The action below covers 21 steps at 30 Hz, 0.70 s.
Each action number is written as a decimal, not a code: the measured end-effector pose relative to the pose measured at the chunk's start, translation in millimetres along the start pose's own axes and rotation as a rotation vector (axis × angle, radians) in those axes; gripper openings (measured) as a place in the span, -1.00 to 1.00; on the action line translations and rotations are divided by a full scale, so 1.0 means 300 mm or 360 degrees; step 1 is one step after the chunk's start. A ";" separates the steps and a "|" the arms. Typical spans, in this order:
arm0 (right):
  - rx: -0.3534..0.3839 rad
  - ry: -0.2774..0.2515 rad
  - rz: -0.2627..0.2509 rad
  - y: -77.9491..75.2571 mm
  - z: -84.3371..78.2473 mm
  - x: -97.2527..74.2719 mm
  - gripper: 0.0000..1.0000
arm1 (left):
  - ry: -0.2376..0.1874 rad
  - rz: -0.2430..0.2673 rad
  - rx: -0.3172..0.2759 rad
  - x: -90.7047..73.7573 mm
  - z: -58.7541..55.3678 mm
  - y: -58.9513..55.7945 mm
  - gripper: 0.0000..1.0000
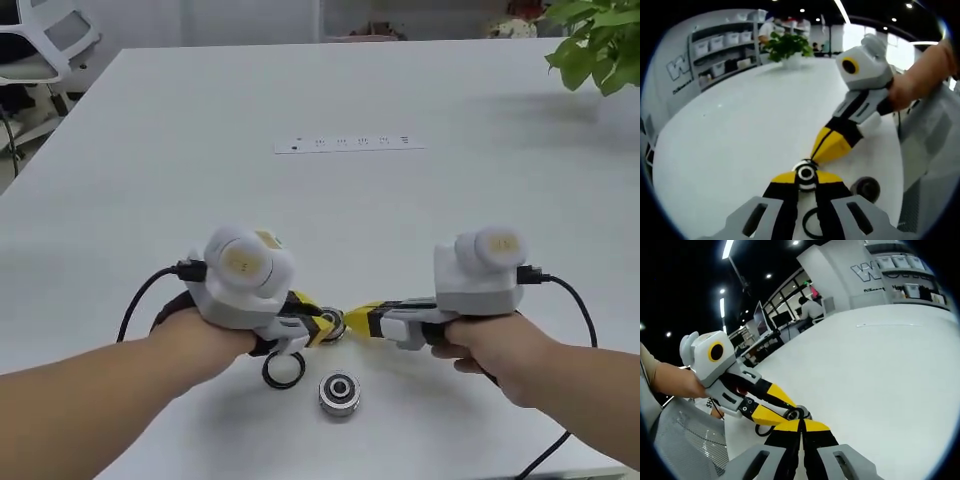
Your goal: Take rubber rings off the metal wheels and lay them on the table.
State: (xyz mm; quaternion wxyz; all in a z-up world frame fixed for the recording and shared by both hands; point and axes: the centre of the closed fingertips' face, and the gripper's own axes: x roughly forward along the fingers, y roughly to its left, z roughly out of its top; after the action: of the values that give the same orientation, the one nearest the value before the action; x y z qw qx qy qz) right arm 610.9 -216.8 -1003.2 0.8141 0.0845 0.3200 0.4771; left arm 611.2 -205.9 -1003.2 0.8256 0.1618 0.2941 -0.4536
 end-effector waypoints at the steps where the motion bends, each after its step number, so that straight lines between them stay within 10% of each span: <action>1: -0.0004 0.0001 0.0001 0.001 -0.001 0.000 -1.00 | 0.0001 0.0001 0.0002 0.000 0.000 0.000 -0.76; 21: -0.0015 0.0003 0.0055 0.035 -0.001 0.011 -1.00 | 0.0000 -0.0001 0.0054 0.001 0.000 -0.004 -0.76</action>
State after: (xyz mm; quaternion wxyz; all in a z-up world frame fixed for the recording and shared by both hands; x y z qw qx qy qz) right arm 604.1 -208.5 -1000.2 0.8060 0.0858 0.3169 0.4926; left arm 610.1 -206.7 -1003.5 0.8226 0.1758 0.2863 -0.4587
